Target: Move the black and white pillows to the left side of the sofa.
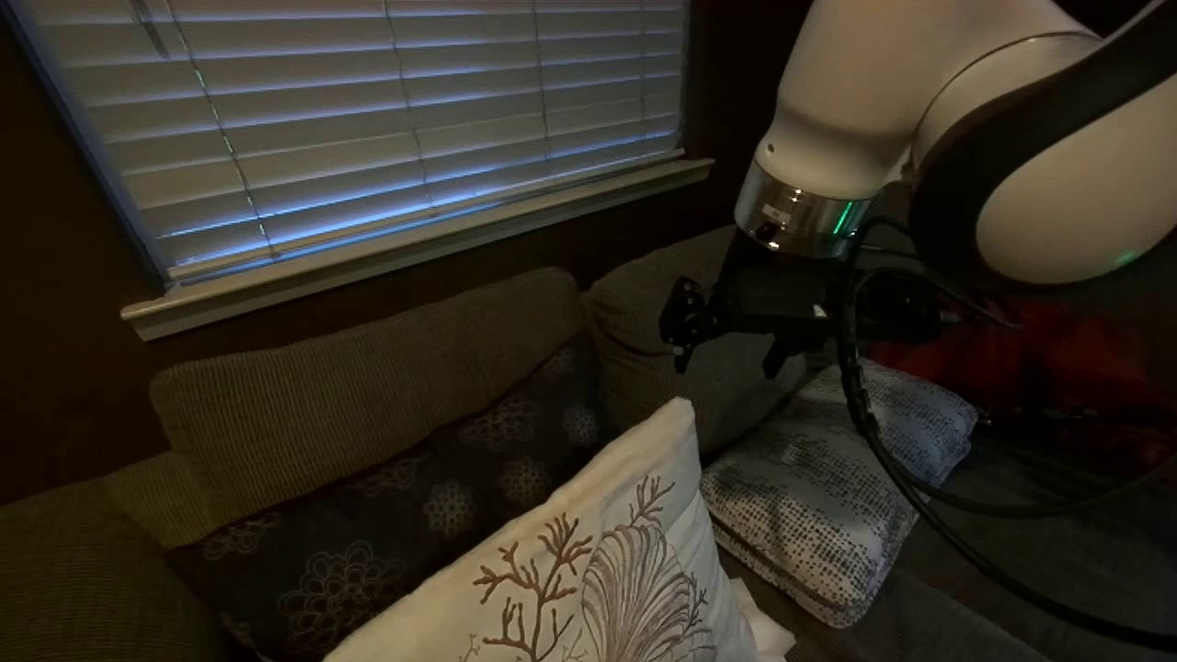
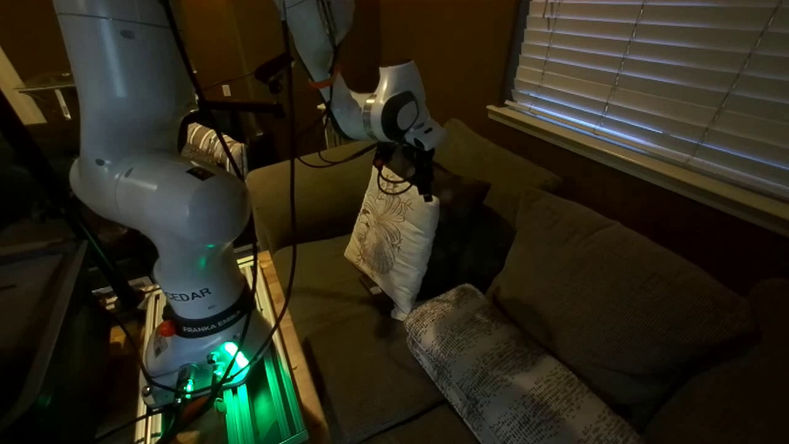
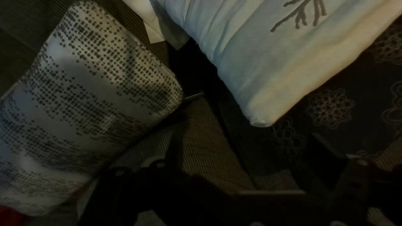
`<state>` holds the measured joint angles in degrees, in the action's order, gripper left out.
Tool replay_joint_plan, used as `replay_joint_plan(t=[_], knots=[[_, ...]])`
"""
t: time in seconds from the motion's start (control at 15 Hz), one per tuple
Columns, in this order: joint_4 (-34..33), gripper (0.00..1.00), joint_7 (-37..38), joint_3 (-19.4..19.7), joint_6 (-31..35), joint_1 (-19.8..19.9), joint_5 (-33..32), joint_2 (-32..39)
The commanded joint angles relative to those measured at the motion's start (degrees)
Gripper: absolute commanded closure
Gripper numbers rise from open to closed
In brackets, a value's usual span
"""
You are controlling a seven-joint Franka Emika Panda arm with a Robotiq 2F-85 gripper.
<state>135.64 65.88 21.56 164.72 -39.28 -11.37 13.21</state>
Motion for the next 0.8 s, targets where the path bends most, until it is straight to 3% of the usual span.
replay_joint_plan(t=[0.0, 0.07, 0.13, 0.47, 0.73], knots=[[-3.68, 0.0, -2.05, -5.53, -3.23, 3.35, -8.58, -0.39], [-4.39, 0.0, -2.9, -7.12, -3.22, 4.28, -10.6, -0.28], [-4.89, 0.0, -5.38, -4.54, -2.66, 1.02, -10.28, 0.09], [-6.81, 0.0, -8.59, -4.09, -1.68, 0.44, -16.56, 0.31], [-7.43, 0.0, -10.04, -4.65, -1.48, 0.55, -17.13, 0.1]])
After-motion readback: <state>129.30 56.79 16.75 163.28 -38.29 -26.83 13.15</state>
